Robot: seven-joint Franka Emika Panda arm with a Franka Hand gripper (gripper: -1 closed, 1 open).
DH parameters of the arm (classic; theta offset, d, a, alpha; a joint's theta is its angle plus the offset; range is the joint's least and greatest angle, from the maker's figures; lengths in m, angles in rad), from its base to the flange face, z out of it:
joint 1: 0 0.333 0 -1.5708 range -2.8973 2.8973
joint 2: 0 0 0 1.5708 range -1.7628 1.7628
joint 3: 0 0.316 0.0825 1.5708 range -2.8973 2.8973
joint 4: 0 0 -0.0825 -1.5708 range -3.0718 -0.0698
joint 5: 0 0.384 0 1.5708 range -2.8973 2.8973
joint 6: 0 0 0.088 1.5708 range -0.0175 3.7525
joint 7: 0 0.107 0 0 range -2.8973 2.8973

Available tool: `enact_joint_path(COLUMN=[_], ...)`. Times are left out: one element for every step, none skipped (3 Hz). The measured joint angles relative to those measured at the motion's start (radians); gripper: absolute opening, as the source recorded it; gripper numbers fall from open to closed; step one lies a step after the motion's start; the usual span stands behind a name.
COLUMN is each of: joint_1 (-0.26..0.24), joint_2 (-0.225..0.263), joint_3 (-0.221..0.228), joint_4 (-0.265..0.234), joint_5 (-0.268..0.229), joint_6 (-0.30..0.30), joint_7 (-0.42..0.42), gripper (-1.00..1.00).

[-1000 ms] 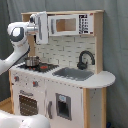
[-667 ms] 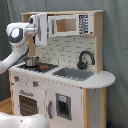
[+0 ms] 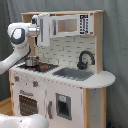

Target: Play with the kitchen

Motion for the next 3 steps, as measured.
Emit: enact_joint_path(joint_1=[0.018, 0.019, 0.038], joint_2=[0.0, 0.0, 0.0], joint_3=[-0.001, -0.001, 0.008], joint_4=[-0.003, -0.003, -0.003], joint_5=[0.008, 0.009, 0.019], joint_6=[0.044, 0.047, 0.091], joint_7=[0.002, 0.003, 0.004], gripper=[-1.0, 1.0, 1.0])
